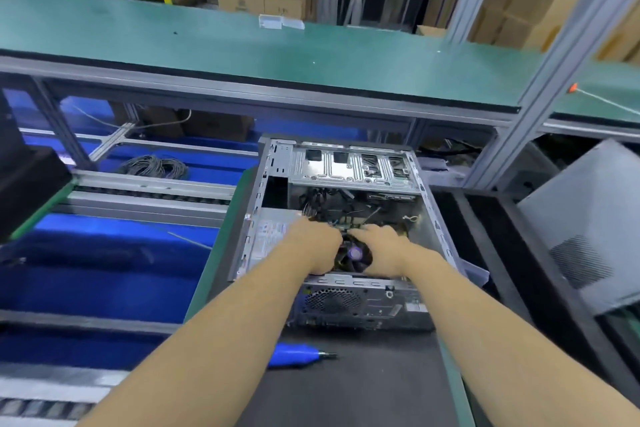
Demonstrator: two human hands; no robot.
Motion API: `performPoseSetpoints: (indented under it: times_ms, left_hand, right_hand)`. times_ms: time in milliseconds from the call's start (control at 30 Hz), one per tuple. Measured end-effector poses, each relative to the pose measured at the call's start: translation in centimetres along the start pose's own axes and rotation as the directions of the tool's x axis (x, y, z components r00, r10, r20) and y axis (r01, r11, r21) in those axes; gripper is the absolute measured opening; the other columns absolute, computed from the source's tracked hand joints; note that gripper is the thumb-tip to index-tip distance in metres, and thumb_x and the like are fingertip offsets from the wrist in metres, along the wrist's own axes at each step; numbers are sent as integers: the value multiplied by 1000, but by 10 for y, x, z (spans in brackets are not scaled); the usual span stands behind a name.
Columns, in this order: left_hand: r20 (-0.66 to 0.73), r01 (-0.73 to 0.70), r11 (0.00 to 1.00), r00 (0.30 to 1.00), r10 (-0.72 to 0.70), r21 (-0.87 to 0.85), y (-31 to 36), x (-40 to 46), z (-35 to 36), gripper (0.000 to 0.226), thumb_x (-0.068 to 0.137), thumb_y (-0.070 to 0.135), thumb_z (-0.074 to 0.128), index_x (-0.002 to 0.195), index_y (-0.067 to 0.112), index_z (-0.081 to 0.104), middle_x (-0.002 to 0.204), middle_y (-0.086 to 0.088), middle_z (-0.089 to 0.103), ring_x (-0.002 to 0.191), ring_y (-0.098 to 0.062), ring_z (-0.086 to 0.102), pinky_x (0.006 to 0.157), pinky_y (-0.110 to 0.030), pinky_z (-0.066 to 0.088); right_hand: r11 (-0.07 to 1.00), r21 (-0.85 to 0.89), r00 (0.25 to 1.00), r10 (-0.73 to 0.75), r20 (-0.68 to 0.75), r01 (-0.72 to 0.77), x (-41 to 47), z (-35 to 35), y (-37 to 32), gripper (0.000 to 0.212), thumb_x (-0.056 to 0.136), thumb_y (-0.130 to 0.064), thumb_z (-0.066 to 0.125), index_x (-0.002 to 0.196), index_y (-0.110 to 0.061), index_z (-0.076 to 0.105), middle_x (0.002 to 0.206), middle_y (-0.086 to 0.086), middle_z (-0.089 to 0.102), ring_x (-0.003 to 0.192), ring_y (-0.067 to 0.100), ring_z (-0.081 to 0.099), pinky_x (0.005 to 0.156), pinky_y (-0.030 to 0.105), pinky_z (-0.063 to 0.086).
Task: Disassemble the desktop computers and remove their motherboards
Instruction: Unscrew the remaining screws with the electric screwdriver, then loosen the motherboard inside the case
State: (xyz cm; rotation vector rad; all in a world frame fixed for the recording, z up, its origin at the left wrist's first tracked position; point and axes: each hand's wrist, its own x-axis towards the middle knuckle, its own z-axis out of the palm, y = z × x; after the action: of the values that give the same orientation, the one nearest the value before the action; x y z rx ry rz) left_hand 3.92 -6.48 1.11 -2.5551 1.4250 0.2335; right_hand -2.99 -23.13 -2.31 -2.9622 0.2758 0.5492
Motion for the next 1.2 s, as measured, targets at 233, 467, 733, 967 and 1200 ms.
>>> performPoseSetpoints:
  times_ms: [233,467,733,967,1200]
  left_hand:
    - [54,58,994,997,-63,92,4,18,9,23,93,14,51,72,17,42,80,0,58,72,-26,53,67,-34,38]
    - [53,75,996,996,-78,53,4,20,15,23,89,13,51,69,15,42,100,-8,70,84,-30,61,73,-33,37]
    - [-222,30,344,710,-668,-938,9,35,-3,48,93,40,62,135,22,47,128,1,55,118,-19,49,97,-41,47]
    - [80,51,-90,932,-354,-995,42,37,-45,120,47,84,67,148,29,33,138,1,50,119,-23,55,103,-47,48]
    - [73,46,-123,972,-223,-991,77,53,-71,103,53,54,89,142,31,42,125,-2,63,104,-17,64,74,-33,48]
  right_hand:
    - [994,-57,995,-94,14,94,21,18,7,108,76,-48,78,158,-26,12,147,6,34,133,33,33,103,52,39]
    - [991,83,991,-97,-94,105,14,-14,22,108,66,-45,82,155,-22,26,138,4,44,130,27,37,104,48,43]
    - [687,715,912,202,-358,128,-10,-47,28,89,72,-43,77,148,-44,31,127,-6,50,110,18,53,86,32,45]
    - [-94,975,937,310,-164,202,-38,-53,34,56,88,-33,62,140,-31,42,118,5,64,96,26,67,93,48,54]
    - [-298,927,959,231,-164,230,-78,-52,80,52,94,-25,55,145,-18,43,108,13,62,90,29,65,82,49,57]
